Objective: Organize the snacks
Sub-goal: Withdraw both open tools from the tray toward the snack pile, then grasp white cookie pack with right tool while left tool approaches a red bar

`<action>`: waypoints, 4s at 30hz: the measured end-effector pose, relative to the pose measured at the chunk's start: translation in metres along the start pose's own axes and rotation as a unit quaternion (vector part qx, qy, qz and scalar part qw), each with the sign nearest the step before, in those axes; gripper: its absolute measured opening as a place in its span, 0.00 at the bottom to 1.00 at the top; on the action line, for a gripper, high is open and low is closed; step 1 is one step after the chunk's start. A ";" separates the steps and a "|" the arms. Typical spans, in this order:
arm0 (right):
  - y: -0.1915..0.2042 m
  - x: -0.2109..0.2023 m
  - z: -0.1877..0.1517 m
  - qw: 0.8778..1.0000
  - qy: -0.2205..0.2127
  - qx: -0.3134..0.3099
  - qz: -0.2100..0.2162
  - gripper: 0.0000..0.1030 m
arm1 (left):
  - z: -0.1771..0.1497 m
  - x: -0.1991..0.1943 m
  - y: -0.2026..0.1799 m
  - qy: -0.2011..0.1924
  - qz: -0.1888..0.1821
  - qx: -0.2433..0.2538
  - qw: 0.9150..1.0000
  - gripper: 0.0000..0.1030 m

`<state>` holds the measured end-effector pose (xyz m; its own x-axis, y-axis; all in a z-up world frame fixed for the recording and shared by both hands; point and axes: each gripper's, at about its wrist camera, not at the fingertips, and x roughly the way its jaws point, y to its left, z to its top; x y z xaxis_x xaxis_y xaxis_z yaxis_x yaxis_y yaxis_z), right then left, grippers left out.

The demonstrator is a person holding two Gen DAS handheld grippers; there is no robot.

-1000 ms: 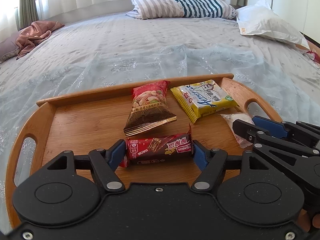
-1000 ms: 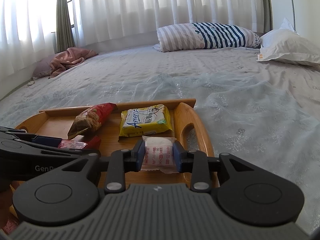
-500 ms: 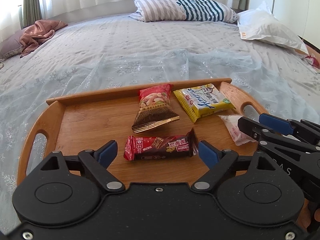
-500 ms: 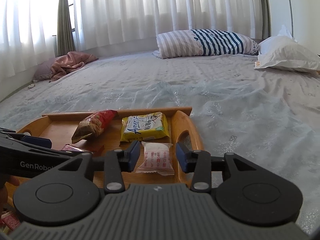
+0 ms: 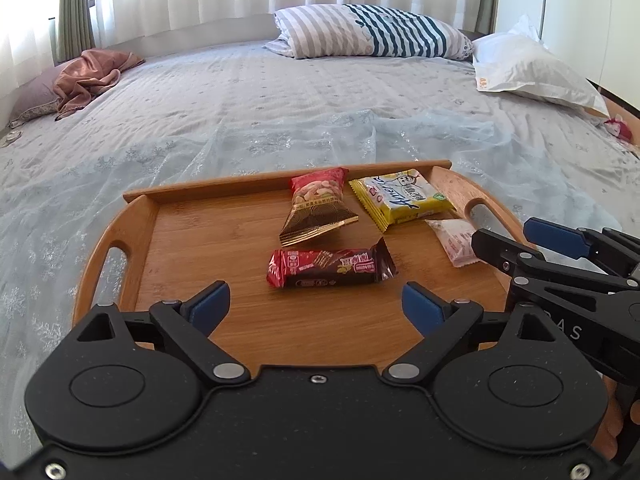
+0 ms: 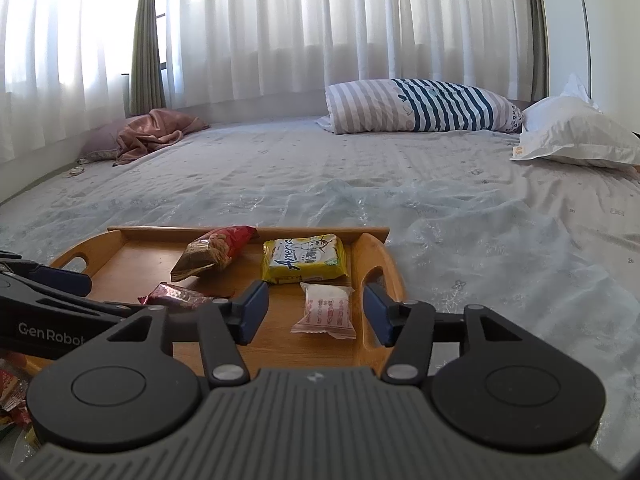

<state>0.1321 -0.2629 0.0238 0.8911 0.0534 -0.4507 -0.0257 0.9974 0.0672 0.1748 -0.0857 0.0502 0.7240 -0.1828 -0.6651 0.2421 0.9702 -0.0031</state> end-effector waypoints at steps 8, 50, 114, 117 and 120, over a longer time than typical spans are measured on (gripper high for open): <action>0.005 -0.017 -0.009 1.000 -0.002 -0.005 0.006 0.73 | -0.019 -0.028 0.011 -0.011 0.003 -0.013 1.000 0.92; 0.016 -0.074 -0.085 0.999 -0.014 0.005 -0.036 1.00 | -0.104 -0.082 0.019 -0.033 0.007 -0.040 0.999 0.85; 0.017 -0.078 -0.096 0.999 -0.003 0.011 -0.045 0.77 | -0.110 -0.098 0.009 -0.042 0.021 -0.019 0.999 0.78; 0.017 -0.077 -0.096 0.999 -0.002 0.013 -0.044 0.77 | -0.104 -0.091 0.011 -0.041 0.004 -0.031 0.999 0.81; 0.017 -0.076 -0.097 0.999 -0.001 0.010 -0.044 0.79 | -0.099 -0.079 0.013 -0.029 -0.005 -0.042 0.999 0.82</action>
<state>0.0204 -0.2452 -0.0271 0.8902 -0.0346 -0.4543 0.0622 0.9970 0.0459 0.0566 -0.0429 0.0283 0.7584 -0.1988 -0.6208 0.1956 0.9779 -0.0741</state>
